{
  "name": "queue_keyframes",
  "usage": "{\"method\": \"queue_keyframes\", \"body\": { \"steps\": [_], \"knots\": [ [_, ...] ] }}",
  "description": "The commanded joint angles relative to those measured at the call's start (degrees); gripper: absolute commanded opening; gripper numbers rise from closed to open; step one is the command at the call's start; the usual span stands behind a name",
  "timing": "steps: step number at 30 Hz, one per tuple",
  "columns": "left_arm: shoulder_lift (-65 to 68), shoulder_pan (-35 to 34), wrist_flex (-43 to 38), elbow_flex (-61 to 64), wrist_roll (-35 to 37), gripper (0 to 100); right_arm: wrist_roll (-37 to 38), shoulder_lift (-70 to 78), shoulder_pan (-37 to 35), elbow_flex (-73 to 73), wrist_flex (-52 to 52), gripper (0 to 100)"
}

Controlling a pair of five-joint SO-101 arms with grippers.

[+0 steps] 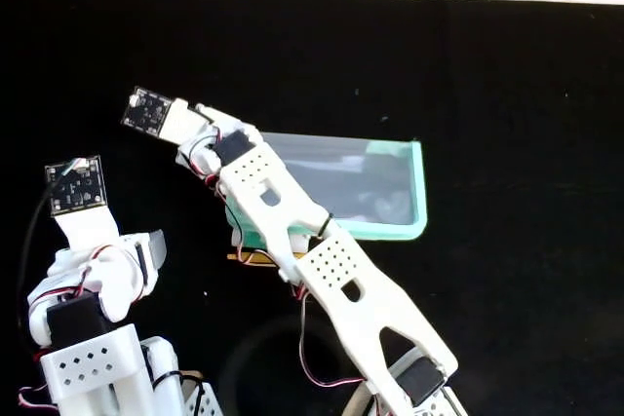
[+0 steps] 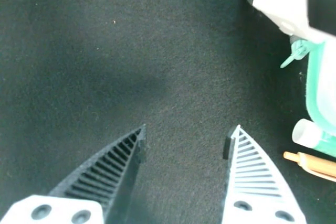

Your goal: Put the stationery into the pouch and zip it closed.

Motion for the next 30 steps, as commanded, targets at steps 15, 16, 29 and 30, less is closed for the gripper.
{"method": "queue_keyframes", "body": {
  "steps": [15,16,29,30],
  "knots": [
    [-0.3,-0.2,-1.4,-0.7,-0.1,26,-1.2,-1.3,6.3,-24.6,2.4,0.5],
    [-0.3,-0.2,-2.2,-0.6,-0.1,26,-2.3,-2.8,6.4,-24.4,3.5,0.5],
    [-0.3,-0.1,-4.8,-1.5,-0.4,26,-19.1,-28.9,6.8,-23.6,28.2,0.5],
    [-0.3,-0.1,-4.8,-1.8,-0.4,26,-19.7,-30.5,6.8,-23.6,29.8,0.5]
  ]
}}
